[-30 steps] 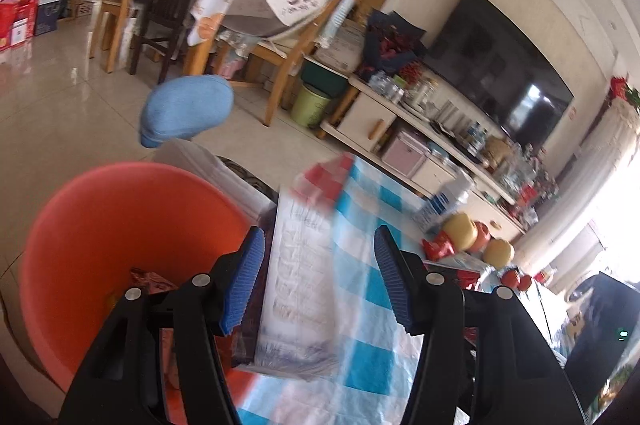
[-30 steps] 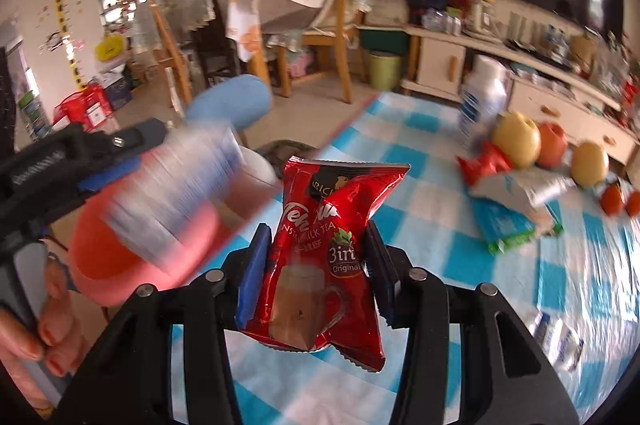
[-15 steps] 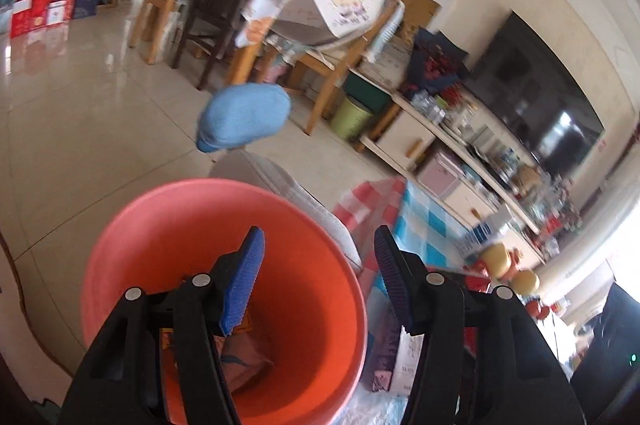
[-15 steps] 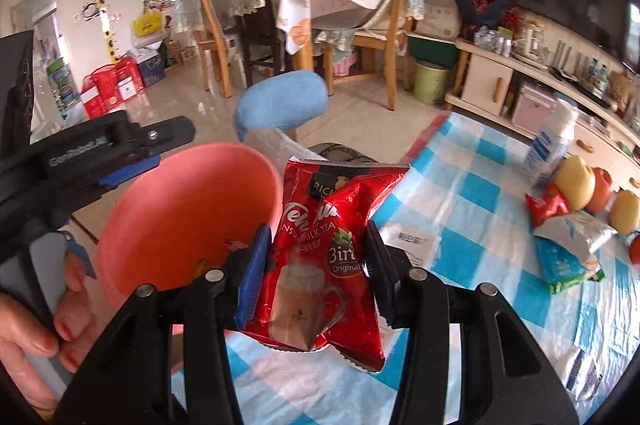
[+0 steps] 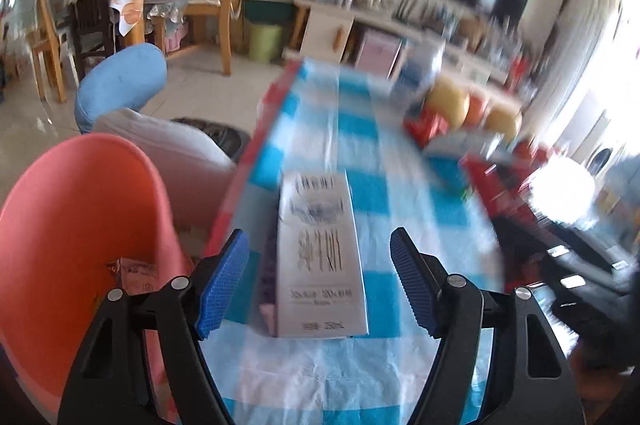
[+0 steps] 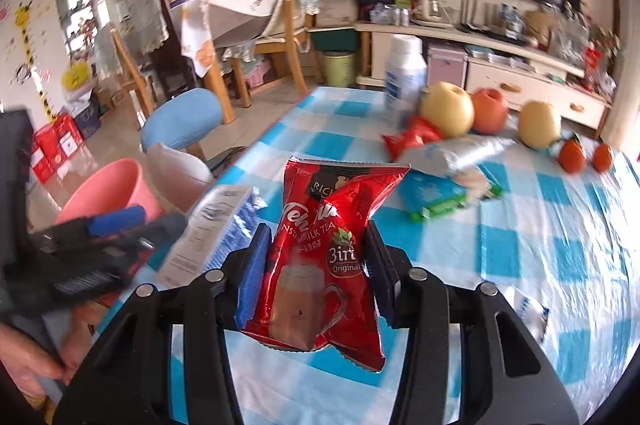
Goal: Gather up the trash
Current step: 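Carry the milk carton and red bag to the pink bucket while both tools release them inside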
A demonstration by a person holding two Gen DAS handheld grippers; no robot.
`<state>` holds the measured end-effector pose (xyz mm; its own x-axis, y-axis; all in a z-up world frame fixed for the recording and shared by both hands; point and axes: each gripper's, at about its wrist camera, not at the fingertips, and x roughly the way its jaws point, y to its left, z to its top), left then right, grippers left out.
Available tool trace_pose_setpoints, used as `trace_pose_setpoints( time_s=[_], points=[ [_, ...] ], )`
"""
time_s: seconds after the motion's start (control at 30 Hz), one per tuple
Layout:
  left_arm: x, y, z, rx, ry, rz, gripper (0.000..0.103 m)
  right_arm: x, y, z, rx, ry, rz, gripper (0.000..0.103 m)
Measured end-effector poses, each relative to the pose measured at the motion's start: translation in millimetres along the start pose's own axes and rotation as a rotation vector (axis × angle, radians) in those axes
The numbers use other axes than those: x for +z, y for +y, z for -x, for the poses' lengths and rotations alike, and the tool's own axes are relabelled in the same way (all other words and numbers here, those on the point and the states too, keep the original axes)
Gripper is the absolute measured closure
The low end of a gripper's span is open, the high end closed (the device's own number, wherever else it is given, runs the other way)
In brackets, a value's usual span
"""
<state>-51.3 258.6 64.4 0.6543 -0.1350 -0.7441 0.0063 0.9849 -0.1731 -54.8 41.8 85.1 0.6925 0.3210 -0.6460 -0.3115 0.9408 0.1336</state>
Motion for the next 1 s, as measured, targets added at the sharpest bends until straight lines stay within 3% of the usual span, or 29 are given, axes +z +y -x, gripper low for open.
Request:
trace_pose_setpoints(
  time_s=[0.2,0.3,0.4,0.63,0.87,1.0],
  points=[
    [-11.0,-11.0,-32.7,0.128,0.066,-0.026,0.03,-16.3,-29.4,4.6,0.029,0.009,-0.053,0.055],
    [-10.1,-6.9,-41.0,0.149,0.08,-0.004,0.03,-20.9,-37.1,5.7,0.048,0.011,-0.066,0.055],
    [-11.0,-5.0,-45.9,0.139,0.091,0.006,0.037,-23.8,-39.0,5.7,0.066,0.012,-0.072,0.055],
    [-6.5,-15.8,-47.4,0.069,0.07,0.005,0.038,-26.1,-31.7,1.3,0.079,0.023,-0.06,0.055],
    [5.5,-5.5,-18.9,0.036,-0.01,0.055,0.038,-20.4,-21.3,-1.0,0.08,0.027,-0.044,0.055],
    [12.2,10.9,7.4,0.059,-0.08,0.094,0.038,-14.0,-6.0,-0.9,0.09,0.024,-0.019,0.055]
  ],
)
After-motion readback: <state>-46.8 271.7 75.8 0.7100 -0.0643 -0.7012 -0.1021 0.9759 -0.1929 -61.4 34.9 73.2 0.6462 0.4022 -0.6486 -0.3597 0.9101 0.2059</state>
